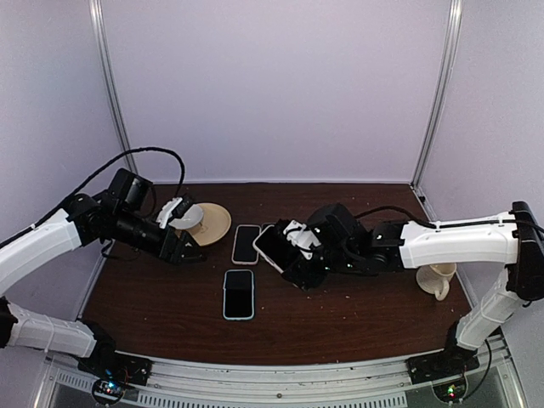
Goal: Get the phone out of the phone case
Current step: Pick up the phone with the phone case at the center of the board, then pass from the right arm to the left
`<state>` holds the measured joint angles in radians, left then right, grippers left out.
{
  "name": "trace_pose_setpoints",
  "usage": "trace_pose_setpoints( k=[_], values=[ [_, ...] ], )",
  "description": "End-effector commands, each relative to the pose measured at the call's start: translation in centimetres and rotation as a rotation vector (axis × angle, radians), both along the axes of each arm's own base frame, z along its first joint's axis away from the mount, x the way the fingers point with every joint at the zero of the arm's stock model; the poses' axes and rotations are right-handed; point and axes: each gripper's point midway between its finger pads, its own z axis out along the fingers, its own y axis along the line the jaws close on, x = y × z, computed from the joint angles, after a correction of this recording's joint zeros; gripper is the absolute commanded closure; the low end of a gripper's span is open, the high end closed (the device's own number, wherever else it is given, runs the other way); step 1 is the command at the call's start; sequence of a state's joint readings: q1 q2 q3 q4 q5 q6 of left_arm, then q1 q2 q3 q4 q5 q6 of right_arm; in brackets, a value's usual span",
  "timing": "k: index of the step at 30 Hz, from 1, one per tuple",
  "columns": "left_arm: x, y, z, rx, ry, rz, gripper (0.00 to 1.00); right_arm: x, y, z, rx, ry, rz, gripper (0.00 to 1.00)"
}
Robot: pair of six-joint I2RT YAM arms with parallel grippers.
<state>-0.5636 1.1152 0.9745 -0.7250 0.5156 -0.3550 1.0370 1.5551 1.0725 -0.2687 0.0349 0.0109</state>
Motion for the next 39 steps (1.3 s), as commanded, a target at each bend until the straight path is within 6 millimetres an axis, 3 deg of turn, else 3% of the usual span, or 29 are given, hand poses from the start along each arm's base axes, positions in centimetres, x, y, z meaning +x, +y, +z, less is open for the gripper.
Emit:
trace_pose_setpoints(
  k=[1,12,23,34,39],
  values=[
    [0.8,-2.8,3.3,-0.164,-0.023,-0.050,0.22,0.9,1.0,5.6,0.137,-0.164,0.017,0.55],
    [2.7,-6.5,5.4,-0.412,0.075,0.012,0.25,-0.6,1.7,9.4,0.233,-0.211,0.055,0.56],
    [2.6,-9.7,6.0,-0.422,0.070,0.030,0.32,-1.0,2.6,11.5,0.223,-0.250,0.076,0.57],
    [2.7,-10.1,7.8,-0.454,0.044,0.045,0.43,-1.4,3.7,12.0,0.178,-0.281,0.094,0.58],
    [2.3,-10.1,9.1,-0.486,0.042,0.033,0.42,-1.0,3.8,12.0,0.142,-0.302,0.077,0.58]
  ],
)
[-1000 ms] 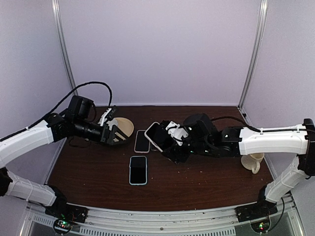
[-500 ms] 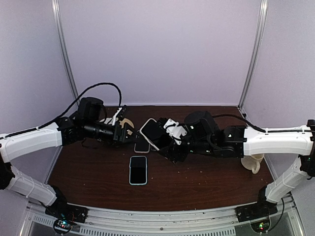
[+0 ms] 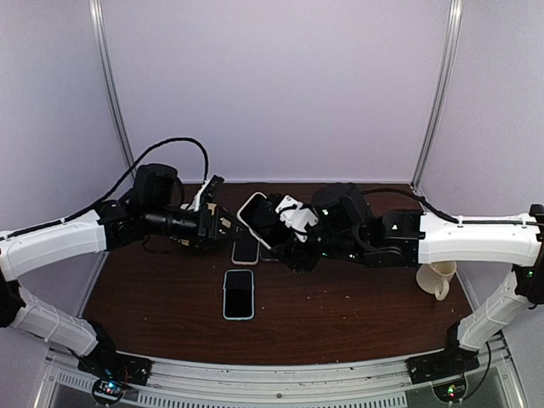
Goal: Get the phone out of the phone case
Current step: Pass from the right arm to the left
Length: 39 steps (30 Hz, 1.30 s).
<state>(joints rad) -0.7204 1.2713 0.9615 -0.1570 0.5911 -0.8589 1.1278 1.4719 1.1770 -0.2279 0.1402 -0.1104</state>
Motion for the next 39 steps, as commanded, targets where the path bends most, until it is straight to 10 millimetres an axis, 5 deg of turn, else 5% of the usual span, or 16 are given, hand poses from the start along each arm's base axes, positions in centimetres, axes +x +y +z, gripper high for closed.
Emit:
trace_pose_setpoints(
  k=[1,8,28,34,36,39],
  values=[
    [0.3,-0.5,4.7,-0.103,-0.088,0.003,0.40,0.2,1.1,2.7,0.035,-0.068,-0.003,0.58],
    [0.1,-0.2,5.3,-0.108,-0.095,0.007,0.35,-0.1,1.6,2.5,0.032,-0.063,0.020,0.59],
    [0.4,-1.2,4.1,-0.094,-0.076,-0.028,0.76,-0.9,2.4,3.0,0.061,-0.072,0.051,0.58],
    [0.6,-1.9,4.1,-0.094,-0.075,-0.061,1.00,-0.9,2.5,2.9,0.072,-0.067,0.047,0.57],
    [0.6,-1.9,4.0,-0.092,-0.074,-0.066,1.00,-0.8,2.4,2.9,0.080,-0.060,0.036,0.50],
    [0.5,-2.0,4.0,-0.081,-0.087,-0.079,1.00,-0.6,2.1,2.7,0.084,-0.047,0.005,0.15]
  ],
)
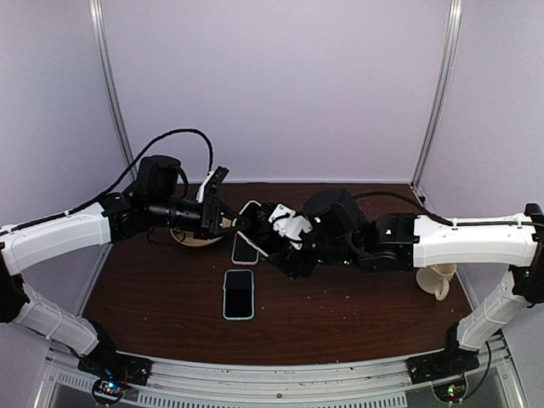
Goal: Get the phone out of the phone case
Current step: Pass from the right arm to the left, then pass from the left arm to the right
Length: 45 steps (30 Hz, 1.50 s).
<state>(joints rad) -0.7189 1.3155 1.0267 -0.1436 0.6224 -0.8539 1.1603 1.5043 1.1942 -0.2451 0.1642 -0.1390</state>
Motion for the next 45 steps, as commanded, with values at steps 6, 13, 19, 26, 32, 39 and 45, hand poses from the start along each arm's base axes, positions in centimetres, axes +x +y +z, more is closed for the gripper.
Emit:
trace_pose_setpoints(
  k=[6,13,19,26,32,39,45],
  values=[
    [0.5,-0.7,2.0,0.065,-0.126,-0.069,1.00,0.9,-0.7,3.5,0.128,-0.012,-0.107,0.01],
    [1.5,-0.3,2.7,0.183,-0.284,-0.103,1.00,1.0,-3.7,4.0,0.131,0.033,-0.132,0.00],
    [2.0,0.4,3.7,0.230,-0.477,-0.121,1.00,0.8,-6.0,4.5,0.154,0.091,-0.079,0.00],
    [1.7,0.7,4.2,0.278,-0.672,-0.214,1.00,-1.1,-6.9,3.6,0.105,0.130,0.040,0.00],
    [-0.9,-0.2,5.4,0.180,-0.860,-0.400,1.00,-2.9,-7.3,3.3,0.079,0.121,0.141,0.01],
    [-5.4,0.0,5.2,0.012,-1.043,-0.630,1.00,-6.7,-7.6,3.4,0.145,0.033,0.366,0.01],
    [-7.2,0.1,6.1,-0.122,-1.072,-0.650,1.00,-8.6,-6.9,4.5,0.245,0.022,0.477,0.00]
  ],
)
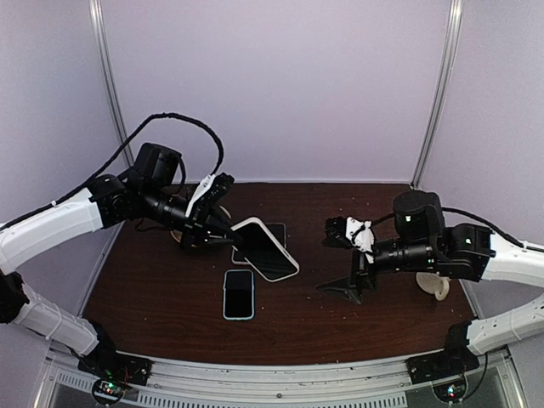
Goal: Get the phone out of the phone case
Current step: Pass from the left arm to the right
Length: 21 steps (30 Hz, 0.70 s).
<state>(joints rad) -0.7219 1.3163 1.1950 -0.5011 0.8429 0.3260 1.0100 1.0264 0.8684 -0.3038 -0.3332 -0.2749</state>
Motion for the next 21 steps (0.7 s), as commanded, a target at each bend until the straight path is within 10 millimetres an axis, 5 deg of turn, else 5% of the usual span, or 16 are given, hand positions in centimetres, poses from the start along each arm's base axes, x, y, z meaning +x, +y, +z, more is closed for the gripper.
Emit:
trace_pose_setpoints(
  k=[1,21],
  values=[
    [-2.4,-0.4,4.0,-0.216,-0.108,-0.155,1.00,-1.6,1.8,2.8,0.133,-0.022,0.131,0.01],
    [-2.1,-0.1,6.2,-0.371,-0.082,-0.070,1.00,-1.0,6.7,4.4,0.310,0.057,0.133,0.45]
  ],
)
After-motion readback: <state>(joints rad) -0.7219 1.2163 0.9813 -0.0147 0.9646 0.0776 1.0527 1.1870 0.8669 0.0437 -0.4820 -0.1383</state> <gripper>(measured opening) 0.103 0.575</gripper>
